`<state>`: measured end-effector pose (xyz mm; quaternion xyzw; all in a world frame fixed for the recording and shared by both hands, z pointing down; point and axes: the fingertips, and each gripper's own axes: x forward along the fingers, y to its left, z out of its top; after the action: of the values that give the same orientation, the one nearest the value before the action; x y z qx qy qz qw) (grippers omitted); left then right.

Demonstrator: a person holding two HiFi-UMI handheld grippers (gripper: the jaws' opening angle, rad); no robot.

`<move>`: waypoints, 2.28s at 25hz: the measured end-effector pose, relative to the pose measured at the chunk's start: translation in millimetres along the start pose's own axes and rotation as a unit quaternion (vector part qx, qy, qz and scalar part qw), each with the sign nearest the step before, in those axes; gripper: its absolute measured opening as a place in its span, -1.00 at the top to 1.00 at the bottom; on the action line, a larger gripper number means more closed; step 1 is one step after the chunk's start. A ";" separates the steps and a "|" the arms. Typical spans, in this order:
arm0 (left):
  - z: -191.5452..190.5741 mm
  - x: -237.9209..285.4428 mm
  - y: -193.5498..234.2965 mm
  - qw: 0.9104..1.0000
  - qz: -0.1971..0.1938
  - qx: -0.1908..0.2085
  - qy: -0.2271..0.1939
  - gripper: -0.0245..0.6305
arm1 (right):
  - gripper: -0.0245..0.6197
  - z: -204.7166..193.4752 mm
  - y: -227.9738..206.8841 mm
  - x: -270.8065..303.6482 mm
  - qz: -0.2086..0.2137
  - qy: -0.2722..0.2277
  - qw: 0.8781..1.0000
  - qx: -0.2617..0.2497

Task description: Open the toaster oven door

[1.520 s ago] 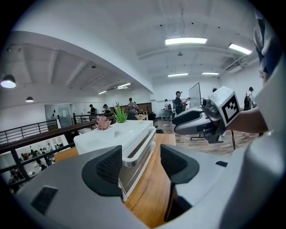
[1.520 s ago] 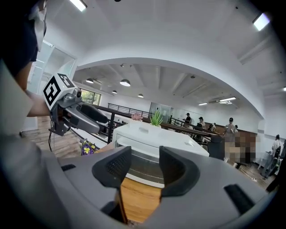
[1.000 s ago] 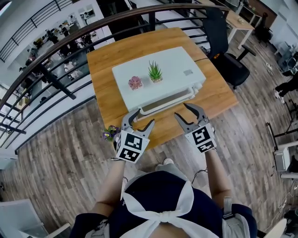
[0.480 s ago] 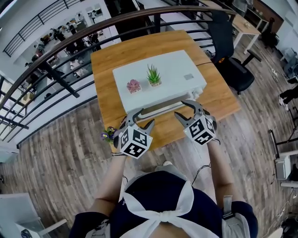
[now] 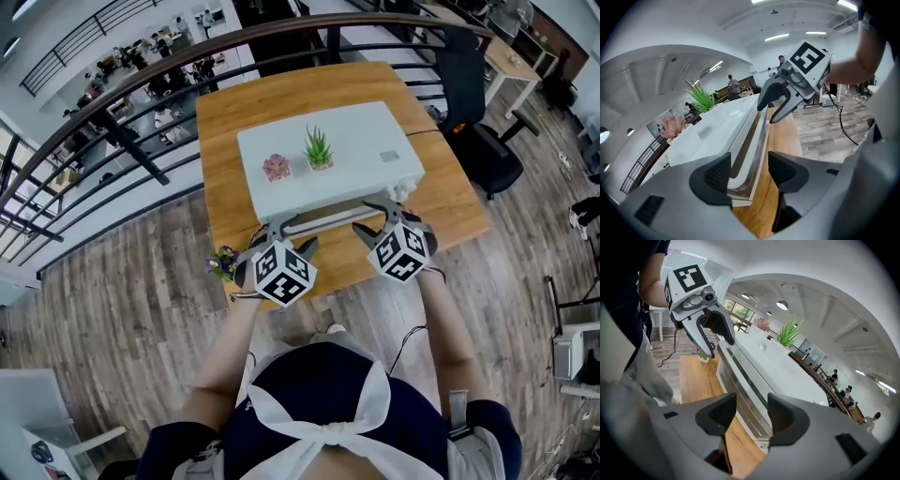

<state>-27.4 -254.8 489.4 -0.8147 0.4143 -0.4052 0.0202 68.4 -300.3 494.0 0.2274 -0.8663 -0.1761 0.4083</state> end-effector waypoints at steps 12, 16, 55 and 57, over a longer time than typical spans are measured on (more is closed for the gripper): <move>-13.2 14.9 6.4 0.999 0.020 -0.005 0.035 0.41 | 0.43 -2.1 -2.6 12.3 0.016 0.005 1.000 0.006; -13.8 15.4 5.0 0.999 0.014 -0.008 0.033 0.42 | 0.42 -3.5 -1.7 12.9 0.018 0.004 1.000 0.018; -15.5 7.9 -13.0 1.000 0.012 -0.012 0.013 0.46 | 0.40 -10.5 12.3 3.6 -0.025 -0.011 0.999 0.047; -15.9 7.5 -14.9 1.000 0.012 -0.011 0.013 0.46 | 0.40 -11.1 13.7 2.7 -0.027 -0.010 0.998 0.047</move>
<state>-25.9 -245.5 510.3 -0.8046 0.4289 -0.4106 0.0111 72.2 -291.7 509.1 0.2678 -0.8711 -0.1486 0.3838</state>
